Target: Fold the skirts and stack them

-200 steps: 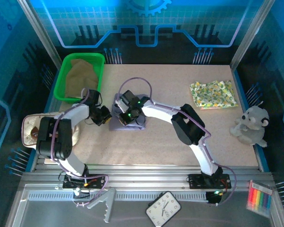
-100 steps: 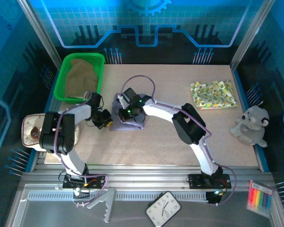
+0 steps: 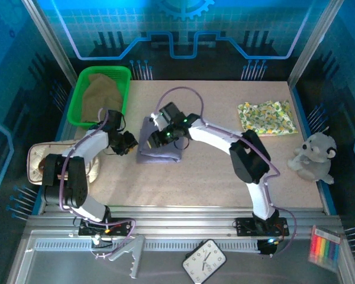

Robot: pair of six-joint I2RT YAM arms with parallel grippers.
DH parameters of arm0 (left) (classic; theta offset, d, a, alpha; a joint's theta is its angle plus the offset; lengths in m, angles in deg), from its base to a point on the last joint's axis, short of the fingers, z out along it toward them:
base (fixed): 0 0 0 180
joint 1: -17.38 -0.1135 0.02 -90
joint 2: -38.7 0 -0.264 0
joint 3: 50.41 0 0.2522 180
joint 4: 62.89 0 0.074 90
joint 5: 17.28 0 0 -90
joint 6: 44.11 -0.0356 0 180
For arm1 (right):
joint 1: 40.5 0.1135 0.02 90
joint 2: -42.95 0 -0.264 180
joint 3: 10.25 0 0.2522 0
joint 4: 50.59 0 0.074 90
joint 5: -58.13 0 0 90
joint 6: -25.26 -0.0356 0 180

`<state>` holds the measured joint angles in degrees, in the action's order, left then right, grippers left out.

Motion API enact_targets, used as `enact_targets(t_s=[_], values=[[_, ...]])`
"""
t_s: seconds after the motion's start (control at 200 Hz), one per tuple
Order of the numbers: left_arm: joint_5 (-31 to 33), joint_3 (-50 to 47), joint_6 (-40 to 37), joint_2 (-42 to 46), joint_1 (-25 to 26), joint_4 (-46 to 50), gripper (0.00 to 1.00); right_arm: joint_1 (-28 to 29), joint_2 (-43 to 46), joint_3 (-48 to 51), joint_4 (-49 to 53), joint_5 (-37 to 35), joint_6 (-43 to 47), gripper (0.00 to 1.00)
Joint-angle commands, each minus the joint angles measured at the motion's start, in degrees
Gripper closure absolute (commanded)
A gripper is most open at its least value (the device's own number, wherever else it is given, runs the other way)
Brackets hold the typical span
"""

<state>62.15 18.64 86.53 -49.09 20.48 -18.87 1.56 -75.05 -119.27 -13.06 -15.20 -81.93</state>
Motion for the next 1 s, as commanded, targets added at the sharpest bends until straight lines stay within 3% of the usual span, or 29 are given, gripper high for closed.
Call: enact_targets(t_s=[0.0, 0.105, 0.185, 0.36, 0.515, 0.575, 0.685, 0.825, 0.915, 0.995], values=[[-0.6, 1.1, 0.8, 1.5, -0.3, 1.5, 0.78, -5.0, -0.2, -1.8, 3.7, -4.2, -1.0, 0.78], [-4.6, 1.2, 3.6, 0.9, 1.1, -2.2, 0.78, -7.6, -5.9, -8.2, 9.4, -7.0, -0.7, 0.91], [-4.6, 2.5, 4.9, -0.4, 3.6, -3.4, 0.78, -8.6, -10.7, -14.1, 13.8, -8.0, 1.1, 0.96], [-6.3, 5.4, 7.3, -6.1, 9.0, -7.3, 0.77, -9.2, -22.1, -28.3, 23.8, -7.3, 5.3, 0.98], [-2.7, 8.8, 6.3, -13.8, 11.1, -4.8, 0.78, -9.3, -26.5, -35.2, 32.6, -14.5, -2.2, 0.98], [-1.9, 9.8, 5.5, -16.4, 11.0, -4.7, 0.78, -9.2, -23.8, -30.3, 31.6, -14.9, -6.8, 0.98], [0.0, 14.0, 2.6, -21.1, 11.1, -2.2, 0.77, -8.9, -13.6, -12.6, 22.8, -12.9, -14.5, 0.95], [-2.1, 20.9, -0.3, -27.1, 12.6, -0.4, 0.77, -7.6, -2.2, 6.7, 11.9, -3.8, -24.3, 0.89], [-2.3, 26.5, -2.2, -30.5, 14.9, 2.4, 0.77, -5.6, 3.1, 14.7, 4.9, -0.7, -30.9, 0.84], [-2.5, 31.0, -3.1, -31.6, 16.0, 4.7, 0.77, -5.1, 6.7, 18.1, 2.4, -2.9, -34.1, 0.80]])
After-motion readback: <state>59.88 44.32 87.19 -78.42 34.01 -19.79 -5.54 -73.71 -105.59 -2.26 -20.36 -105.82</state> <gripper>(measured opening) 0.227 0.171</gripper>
